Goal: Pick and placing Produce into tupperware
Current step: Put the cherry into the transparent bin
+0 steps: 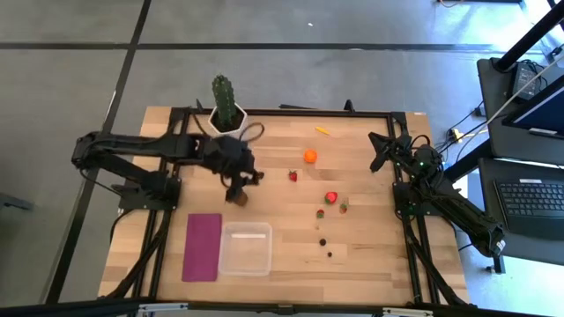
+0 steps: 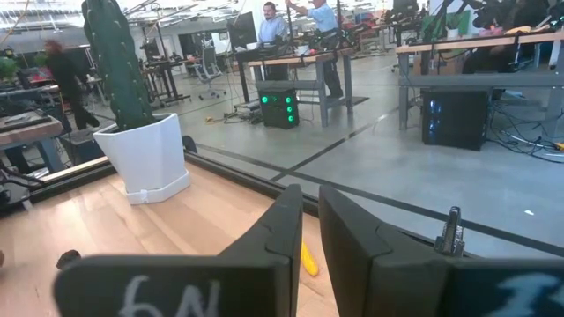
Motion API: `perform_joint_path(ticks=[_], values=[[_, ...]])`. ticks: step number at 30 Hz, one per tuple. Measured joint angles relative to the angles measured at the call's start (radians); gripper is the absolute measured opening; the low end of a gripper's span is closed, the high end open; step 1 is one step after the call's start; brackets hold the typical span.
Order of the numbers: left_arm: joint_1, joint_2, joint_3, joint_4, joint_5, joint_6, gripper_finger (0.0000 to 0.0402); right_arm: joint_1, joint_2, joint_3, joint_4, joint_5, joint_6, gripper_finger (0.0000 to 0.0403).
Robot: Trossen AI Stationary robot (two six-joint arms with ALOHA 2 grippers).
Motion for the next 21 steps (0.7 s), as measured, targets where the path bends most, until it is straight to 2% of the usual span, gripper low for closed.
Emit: perform_joint_path(ticks=[4, 8, 13, 18, 21], values=[[-0.132, 0.040, 0.000, -0.041, -0.042, -0.094, 0.0123, 0.000, 0.000, 0.000, 0.000, 0.000, 0.001, 0.0046], [-0.252, 0.123, 0.000, -0.052, -0.082, -0.170, 0.0113, 0.000, 0.000, 0.000, 0.000, 0.000, 0.027, 0.0046], [-0.376, 0.259, 0.000, -0.050, -0.087, -0.212, 0.0106, 0.000, 0.000, 0.000, 0.000, 0.000, 0.022, 0.0046], [-0.491, 0.391, 0.000, -0.019, -0.087, -0.286, 0.0127, 0.000, 0.000, 0.000, 0.000, 0.000, 0.021, 0.0046], [-0.543, 0.462, 0.000, -0.017, -0.086, -0.326, 0.0126, 0.000, 0.000, 0.000, 0.000, 0.000, 0.026, 0.0046]])
